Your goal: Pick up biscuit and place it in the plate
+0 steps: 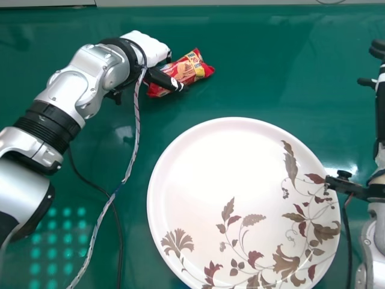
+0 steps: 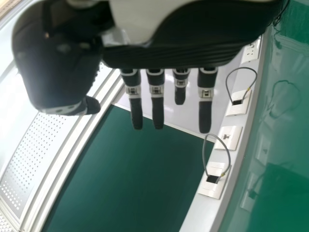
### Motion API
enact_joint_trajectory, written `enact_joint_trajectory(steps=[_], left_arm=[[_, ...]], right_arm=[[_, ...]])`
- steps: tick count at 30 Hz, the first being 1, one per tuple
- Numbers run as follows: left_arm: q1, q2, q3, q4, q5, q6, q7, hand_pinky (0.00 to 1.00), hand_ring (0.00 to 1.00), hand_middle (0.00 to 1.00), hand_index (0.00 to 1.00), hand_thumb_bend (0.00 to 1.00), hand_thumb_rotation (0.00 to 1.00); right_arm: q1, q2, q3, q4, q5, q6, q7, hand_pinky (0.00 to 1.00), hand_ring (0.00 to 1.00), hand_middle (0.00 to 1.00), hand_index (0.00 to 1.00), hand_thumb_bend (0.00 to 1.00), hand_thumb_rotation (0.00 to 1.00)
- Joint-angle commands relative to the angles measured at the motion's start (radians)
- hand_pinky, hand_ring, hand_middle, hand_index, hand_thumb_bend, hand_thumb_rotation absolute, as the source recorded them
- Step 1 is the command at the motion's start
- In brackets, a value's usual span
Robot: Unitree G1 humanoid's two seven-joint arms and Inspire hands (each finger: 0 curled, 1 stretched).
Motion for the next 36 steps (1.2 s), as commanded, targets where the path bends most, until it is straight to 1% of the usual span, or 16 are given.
enact_joint_trajectory(steps=[1, 2, 3, 4, 6, 9, 11, 17, 22, 25, 26, 28, 30, 32, 34, 36], left_arm=[[0.045, -0.018, -0.068, 0.050, 0.041, -0.044, -0.036, 0.74, 0.74, 0.73, 0.77, 0.95, 0.59], [0.042, -0.022, -0.085, 0.066, 0.057, -0.057, -0.021, 0.71, 0.72, 0.72, 0.75, 0.89, 0.53], [0.041, -0.027, -0.094, 0.080, 0.063, -0.067, -0.012, 0.67, 0.70, 0.70, 0.70, 0.78, 0.42], [0.041, -0.031, -0.094, 0.093, 0.056, -0.085, -0.006, 0.63, 0.67, 0.67, 0.58, 0.62, 0.21], [0.042, -0.032, -0.098, 0.110, 0.048, -0.124, 0.009, 0.55, 0.59, 0.62, 0.52, 0.53, 0.10], [0.044, -0.030, -0.104, 0.127, 0.051, -0.164, 0.045, 0.51, 0.58, 0.62, 0.50, 0.49, 0.08], [0.048, -0.027, -0.102, 0.128, 0.049, -0.176, 0.061, 0.50, 0.58, 0.62, 0.50, 0.48, 0.08], [0.058, -0.009, -0.088, 0.101, 0.040, -0.182, 0.081, 0.49, 0.57, 0.62, 0.50, 0.48, 0.08], [0.069, 0.010, -0.070, 0.066, 0.025, -0.182, 0.081, 0.47, 0.56, 0.61, 0.50, 0.48, 0.08], [0.085, 0.021, -0.024, 0.037, -0.030, -0.182, 0.074, 0.39, 0.48, 0.53, 0.49, 0.49, 0.06], [0.089, 0.026, -0.011, 0.025, -0.045, -0.181, 0.071, 0.36, 0.44, 0.49, 0.51, 0.50, 0.03], [0.090, 0.041, 0.003, -0.007, -0.058, -0.179, 0.063, 0.30, 0.37, 0.45, 0.53, 0.50, 0.01], [0.099, 0.061, 0.033, -0.059, -0.082, -0.176, 0.054, 0.29, 0.37, 0.44, 0.53, 0.50, 0.00], [0.117, 0.088, 0.075, -0.140, -0.112, -0.166, 0.042, 0.25, 0.33, 0.43, 0.53, 0.50, 0.00], [0.138, 0.114, 0.124, -0.225, -0.141, -0.159, 0.037, 0.18, 0.25, 0.40, 0.52, 0.50, 0.00], [0.161, 0.131, 0.174, -0.294, -0.172, -0.157, 0.052, 0.14, 0.20, 0.40, 0.51, 0.50, 0.00]], right_arm=[[0.011, 0.010, 0.003, -0.017, -0.013, 0.006, -0.011, 0.68, 0.82, 0.85, 0.81, 0.50, 0.46], [0.011, 0.011, 0.006, -0.021, -0.016, 0.013, -0.011, 0.68, 0.82, 0.85, 0.81, 0.51, 0.47], [0.011, 0.012, 0.007, -0.024, -0.018, 0.017, -0.010, 0.69, 0.83, 0.85, 0.81, 0.51, 0.48], [0.011, 0.014, 0.008, -0.027, -0.019, 0.021, -0.009, 0.70, 0.83, 0.86, 0.81, 0.51, 0.48], [0.009, 0.016, 0.008, -0.028, -0.018, 0.023, -0.008, 0.71, 0.84, 0.86, 0.82, 0.50, 0.47], [0.004, 0.017, 0.007, -0.026, -0.019, 0.023, -0.009, 0.67, 0.81, 0.84, 0.81, 0.48, 0.44], [-0.001, 0.018, 0.008, -0.027, -0.022, 0.028, -0.011, 0.68, 0.81, 0.84, 0.81, 0.48, 0.43], [-0.020, 0.014, 0.010, -0.016, -0.027, 0.027, -0.012, 0.71, 0.83, 0.85, 0.82, 0.44, 0.39], [-0.034, 0.008, 0.009, -0.001, -0.032, 0.010, -0.013, 0.68, 0.81, 0.85, 0.81, 0.42, 0.35], [-0.038, 0.011, 0.008, -0.003, -0.033, 0.015, -0.012, 0.68, 0.82, 0.85, 0.81, 0.42, 0.34], [-0.038, 0.010, 0.008, -0.003, -0.035, 0.015, -0.011, 0.69, 0.82, 0.85, 0.81, 0.41, 0.33], [-0.037, 0.006, 0.006, -0.002, -0.035, 0.011, -0.008, 0.69, 0.82, 0.85, 0.81, 0.40, 0.31], [-0.036, 0.004, 0.002, 0.001, -0.019, 0.003, 0.000, 0.70, 0.82, 0.85, 0.82, 0.39, 0.30], [-0.034, 0.000, 0.000, 0.004, -0.018, -0.001, 0.004, 0.70, 0.82, 0.86, 0.82, 0.40, 0.32], [-0.034, -0.002, 0.001, 0.007, -0.022, -0.001, 0.005, 0.70, 0.82, 0.86, 0.82, 0.41, 0.36], [-0.035, 0.000, 0.003, 0.008, -0.019, -0.002, 0.006, 0.69, 0.82, 0.85, 0.82, 0.42, 0.37]])
